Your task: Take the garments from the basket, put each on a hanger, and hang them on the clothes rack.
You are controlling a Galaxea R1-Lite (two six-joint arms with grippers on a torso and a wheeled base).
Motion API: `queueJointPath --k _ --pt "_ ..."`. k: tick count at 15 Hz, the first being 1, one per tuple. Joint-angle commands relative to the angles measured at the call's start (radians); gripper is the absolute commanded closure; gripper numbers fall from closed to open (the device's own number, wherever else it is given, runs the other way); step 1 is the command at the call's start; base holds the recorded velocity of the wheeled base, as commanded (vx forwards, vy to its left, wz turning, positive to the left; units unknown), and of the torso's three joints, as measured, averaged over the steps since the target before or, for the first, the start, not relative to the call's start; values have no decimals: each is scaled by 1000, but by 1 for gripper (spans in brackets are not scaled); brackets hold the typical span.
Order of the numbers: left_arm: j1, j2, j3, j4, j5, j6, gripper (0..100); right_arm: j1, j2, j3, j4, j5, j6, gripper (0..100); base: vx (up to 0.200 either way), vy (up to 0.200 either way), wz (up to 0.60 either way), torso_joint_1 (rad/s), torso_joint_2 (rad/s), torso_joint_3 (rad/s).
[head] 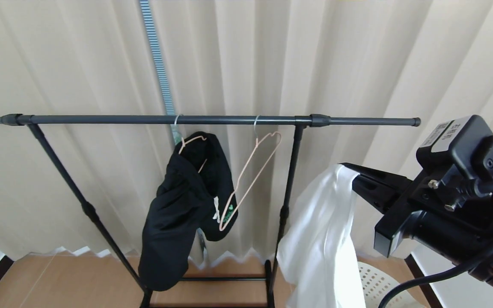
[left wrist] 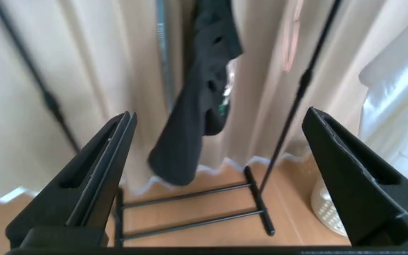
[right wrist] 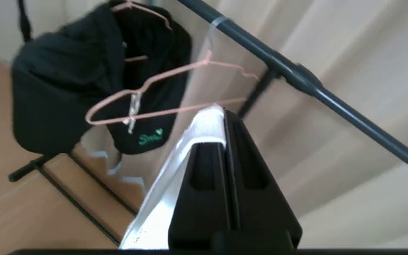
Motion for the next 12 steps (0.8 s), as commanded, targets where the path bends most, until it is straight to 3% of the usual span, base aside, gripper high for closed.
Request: queueJointPath --k 1,6,12 --pt "0 0 0 1 0 0 0 0 0 0 -1 0 0 100 0 0 0 0 0 0" --pt "0 0 0 1 0 0 0 0 -2 0 -1 0 0 100 0 0 0 0 0 0" --pt "0 0 0 1 0 0 0 0 -5 0 -1 0 0 100 0 200 0 2 0 -1"
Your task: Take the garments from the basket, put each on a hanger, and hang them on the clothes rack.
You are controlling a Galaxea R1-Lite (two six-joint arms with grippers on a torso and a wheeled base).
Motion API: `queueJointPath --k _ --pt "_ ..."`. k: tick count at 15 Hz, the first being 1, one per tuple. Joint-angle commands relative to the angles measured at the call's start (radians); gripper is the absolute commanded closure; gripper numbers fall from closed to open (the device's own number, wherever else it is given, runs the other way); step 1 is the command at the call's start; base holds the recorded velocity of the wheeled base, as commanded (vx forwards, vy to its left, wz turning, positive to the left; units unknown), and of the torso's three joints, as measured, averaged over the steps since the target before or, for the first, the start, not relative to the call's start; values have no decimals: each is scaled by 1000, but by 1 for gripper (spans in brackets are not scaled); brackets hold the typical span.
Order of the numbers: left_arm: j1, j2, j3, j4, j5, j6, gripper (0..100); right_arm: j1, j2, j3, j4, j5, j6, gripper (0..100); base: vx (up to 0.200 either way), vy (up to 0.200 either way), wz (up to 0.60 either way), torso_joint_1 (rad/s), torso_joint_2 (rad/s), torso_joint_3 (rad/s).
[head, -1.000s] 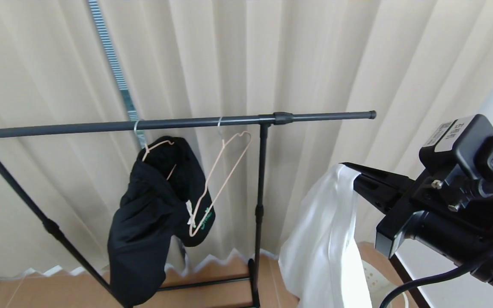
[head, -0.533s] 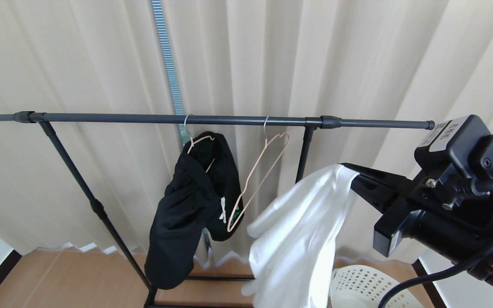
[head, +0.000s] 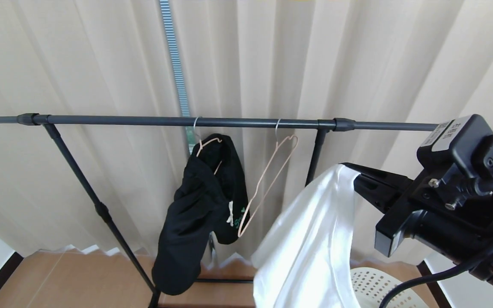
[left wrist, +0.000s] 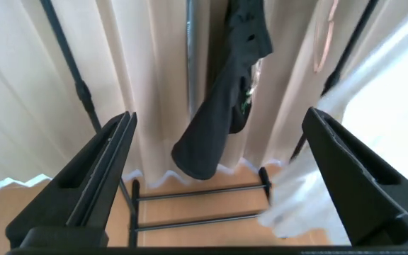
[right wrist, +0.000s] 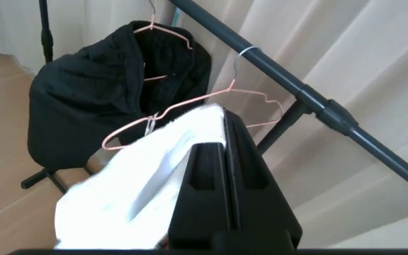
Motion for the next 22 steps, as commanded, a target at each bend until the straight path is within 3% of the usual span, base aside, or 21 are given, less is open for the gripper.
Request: queueJointPath --k 1,16,20,22 --pt "0 0 0 0 0 0 0 1 -1 0 -1 0 0 100 0 200 0 -2 -2 2" --pt "0 0 2 0 3 3 0 4 -4 15 -4 3 -20 100 0 13 0 0 0 0" --pt "0 2 2 0 2 3 0 4 -6 26 -43 2 -22 100 0 0 -300 1 2 0" --pt "-5 9 -6 11 -14 38 0 4 5 35 -61 2 -22 100 0 0 0 0 0 0"
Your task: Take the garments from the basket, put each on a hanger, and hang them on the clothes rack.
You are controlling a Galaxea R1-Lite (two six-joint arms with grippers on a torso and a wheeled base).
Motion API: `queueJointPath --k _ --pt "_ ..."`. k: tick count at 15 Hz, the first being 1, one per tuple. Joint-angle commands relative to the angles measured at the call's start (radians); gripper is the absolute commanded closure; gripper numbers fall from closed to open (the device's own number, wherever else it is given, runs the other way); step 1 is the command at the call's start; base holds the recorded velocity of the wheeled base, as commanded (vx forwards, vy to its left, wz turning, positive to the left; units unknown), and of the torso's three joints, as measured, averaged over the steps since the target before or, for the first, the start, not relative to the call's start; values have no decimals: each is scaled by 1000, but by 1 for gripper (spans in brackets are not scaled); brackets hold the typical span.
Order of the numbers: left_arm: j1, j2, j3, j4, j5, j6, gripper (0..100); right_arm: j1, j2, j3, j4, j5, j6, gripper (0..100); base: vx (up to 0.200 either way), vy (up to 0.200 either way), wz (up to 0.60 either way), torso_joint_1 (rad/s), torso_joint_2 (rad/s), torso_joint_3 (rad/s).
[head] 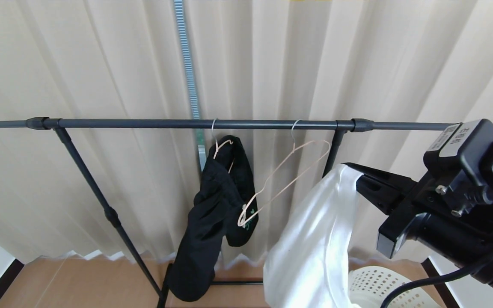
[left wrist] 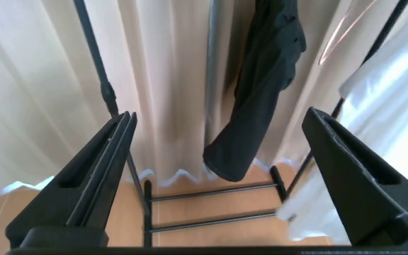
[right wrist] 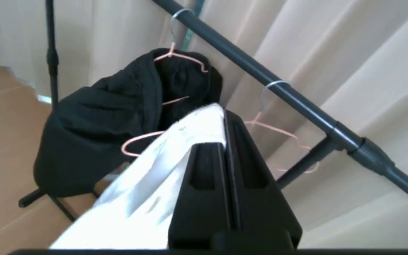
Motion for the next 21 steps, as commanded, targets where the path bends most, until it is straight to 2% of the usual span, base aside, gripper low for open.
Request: queueJointPath --k 1,2,3,4,5,7,8,9,11,12,13,15,20,21 --pt "-4 20 -12 11 -6 32 0 1 10 1 -6 -1 0 100 0 0 0 0 0 0" --pt "-3 151 -69 24 -23 46 0 1 33 -10 -6 -10 0 100 0 0 0 0 0 0" --pt "-4 263 -124 23 -32 26 0 1 50 -34 6 -30 1 100 0 0 0 0 0 0" --pt "-4 321 -155 23 -37 15 0 0 65 -45 6 -53 4 100 0 0 0 0 0 0" --pt "-10 476 -235 23 -40 6 0 0 105 -77 7 -127 15 100 0 0 0 0 0 0" --pt "-46 646 -322 23 -40 0 0 -11 143 -118 12 -179 50 100 0 0 0 0 0 0" --pt "-96 804 -396 20 -37 -52 0 -30 160 -152 38 -206 81 100 0 0 0 0 0 0" --pt "-144 895 -454 20 -29 -117 0 -42 163 -174 69 -214 103 100 0 0 0 0 0 0" --pt "-359 1037 -574 23 52 -252 0 -79 162 -227 161 -219 161 100 0 0 0 0 0 0" --pt "-441 1092 -606 21 108 -289 0 -89 162 -247 196 -219 188 100 0 0 0 0 0 0" --pt "-559 1206 -653 15 210 -319 0 -97 160 -286 262 -219 234 100 0 0 0 0 0 0" --pt "-688 1338 -735 1 261 -362 0 -97 159 -326 334 -219 303 100 0 0 0 0 0 0" --pt "-757 1493 -871 -14 233 -367 0 -71 166 -333 349 -219 317 100 0 0 0 0 0 0" --pt "-790 1545 -905 -71 197 -367 0 -63 166 -333 349 -220 317 100 0 0 0 0 0 0"
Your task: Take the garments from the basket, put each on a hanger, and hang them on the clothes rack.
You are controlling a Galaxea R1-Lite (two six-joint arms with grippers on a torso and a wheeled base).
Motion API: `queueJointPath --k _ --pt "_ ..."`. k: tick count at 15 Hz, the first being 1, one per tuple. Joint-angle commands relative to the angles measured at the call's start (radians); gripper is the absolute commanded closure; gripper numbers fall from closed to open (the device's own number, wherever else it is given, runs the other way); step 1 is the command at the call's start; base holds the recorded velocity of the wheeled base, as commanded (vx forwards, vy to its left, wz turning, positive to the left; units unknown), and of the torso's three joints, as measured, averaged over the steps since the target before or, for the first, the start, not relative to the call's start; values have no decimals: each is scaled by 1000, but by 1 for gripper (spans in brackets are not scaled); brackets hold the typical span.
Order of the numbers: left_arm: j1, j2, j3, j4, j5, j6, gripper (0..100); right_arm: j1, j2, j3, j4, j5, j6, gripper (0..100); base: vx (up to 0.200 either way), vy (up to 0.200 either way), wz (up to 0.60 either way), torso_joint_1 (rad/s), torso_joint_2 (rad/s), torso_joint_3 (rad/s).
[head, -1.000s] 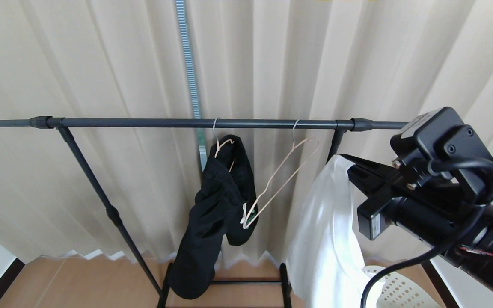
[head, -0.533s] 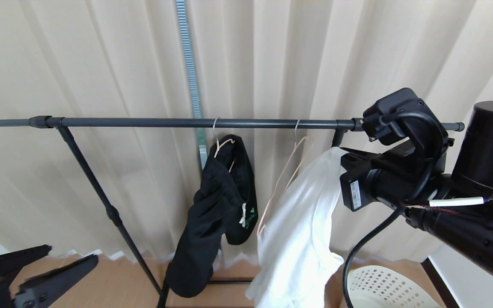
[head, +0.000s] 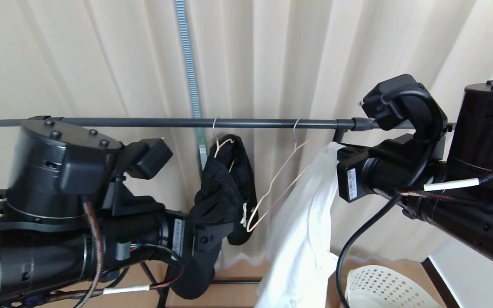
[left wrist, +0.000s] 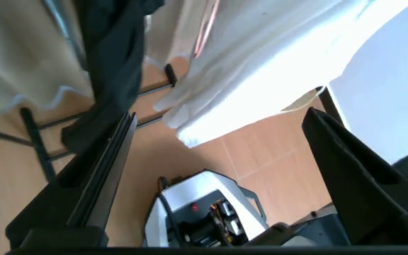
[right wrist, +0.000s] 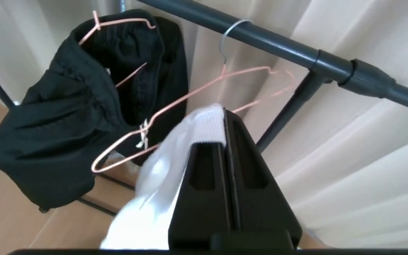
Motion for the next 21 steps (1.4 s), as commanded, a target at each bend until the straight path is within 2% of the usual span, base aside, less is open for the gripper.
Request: queueJointPath --k 1,2,6,11,14,18,21 --pt "-56 138 -59 -69 -28 0 0 13 2 1 0 0 -1 100 0 0 0 0 0 0" --pt "-85 193 -90 -115 -27 0 0 21 2 3 0 -3 -1 100 0 0 0 0 0 0" --pt "-140 348 -194 -196 -25 -5 0 30 23 4 0 -17 -1 100 0 0 0 0 0 0" --pt "-169 420 -254 -258 -15 -14 0 30 45 4 -1 -17 -1 100 0 0 0 0 0 0" --pt "-162 434 -268 -258 53 -51 0 30 42 4 -1 -19 -1 100 0 0 0 0 0 0" --pt "-162 524 -332 -258 218 -54 0 56 39 7 -1 -42 -1 100 0 0 0 0 0 0" --pt "-162 537 -335 -258 234 -52 0 64 34 7 -1 -48 -1 100 0 0 0 0 0 0"
